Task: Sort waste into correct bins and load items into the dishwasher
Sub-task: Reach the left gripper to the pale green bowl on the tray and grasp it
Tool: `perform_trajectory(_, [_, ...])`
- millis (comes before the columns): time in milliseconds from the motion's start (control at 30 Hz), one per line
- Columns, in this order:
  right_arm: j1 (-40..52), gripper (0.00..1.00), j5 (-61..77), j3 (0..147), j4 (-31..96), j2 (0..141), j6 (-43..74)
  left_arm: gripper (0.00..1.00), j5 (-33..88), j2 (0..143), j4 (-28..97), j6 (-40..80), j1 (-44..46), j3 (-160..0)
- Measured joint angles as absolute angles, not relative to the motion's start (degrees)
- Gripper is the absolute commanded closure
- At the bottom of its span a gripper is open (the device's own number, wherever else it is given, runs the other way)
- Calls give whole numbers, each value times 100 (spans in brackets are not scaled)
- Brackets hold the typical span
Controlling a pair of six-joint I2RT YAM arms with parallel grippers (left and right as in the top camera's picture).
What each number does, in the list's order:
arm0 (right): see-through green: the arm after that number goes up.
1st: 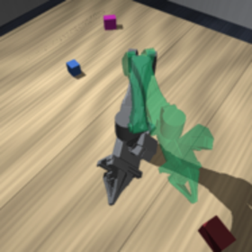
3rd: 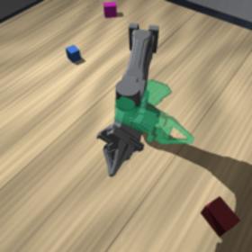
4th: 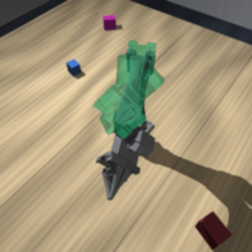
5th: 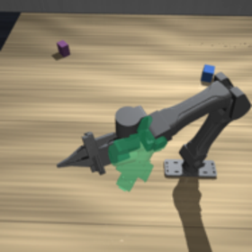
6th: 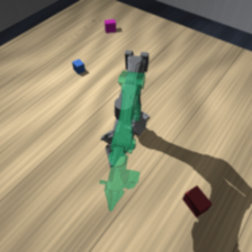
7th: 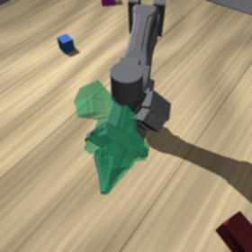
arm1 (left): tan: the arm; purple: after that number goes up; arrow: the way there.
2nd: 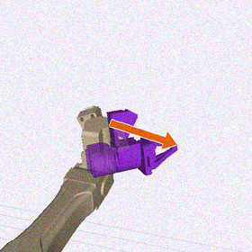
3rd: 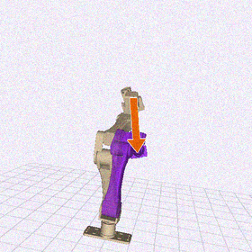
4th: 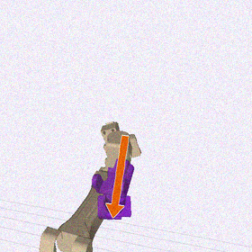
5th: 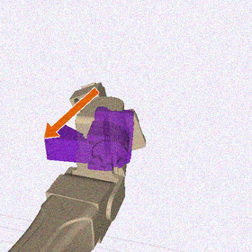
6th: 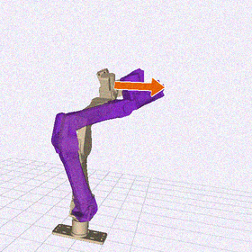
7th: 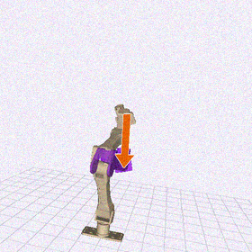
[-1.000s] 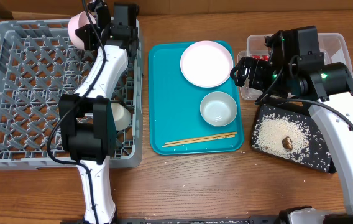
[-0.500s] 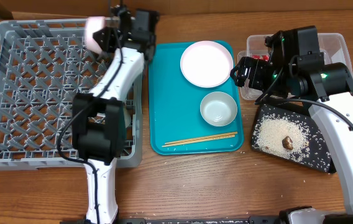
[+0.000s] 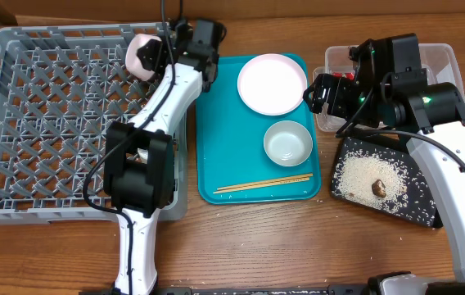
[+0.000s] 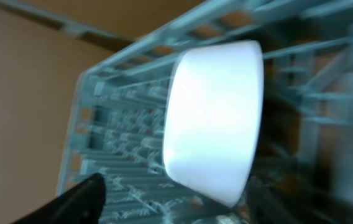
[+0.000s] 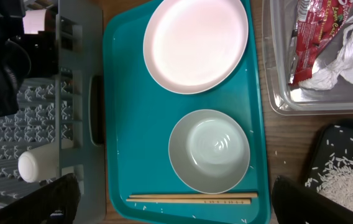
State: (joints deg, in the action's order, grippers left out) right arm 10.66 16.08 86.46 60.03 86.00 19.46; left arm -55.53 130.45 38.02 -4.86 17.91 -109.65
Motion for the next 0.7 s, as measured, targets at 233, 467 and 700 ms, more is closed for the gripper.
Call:
perform_trajectory(233, [1066, 0, 1610, 8646, 5961, 8600, 1946, 19, -2235, 12184, 5367, -482, 2217, -11620])
perform_trajectory(467, [1015, 0, 1610, 8646, 5852, 8600, 1946, 26, 779, 11852, 5732, -464, 2255, -11520])
perform_trajectory(700, [945, 4, 1564, 8646, 5870, 8600, 1951, 25, 1752, 12742, 5437, -198, 2405, -11196])
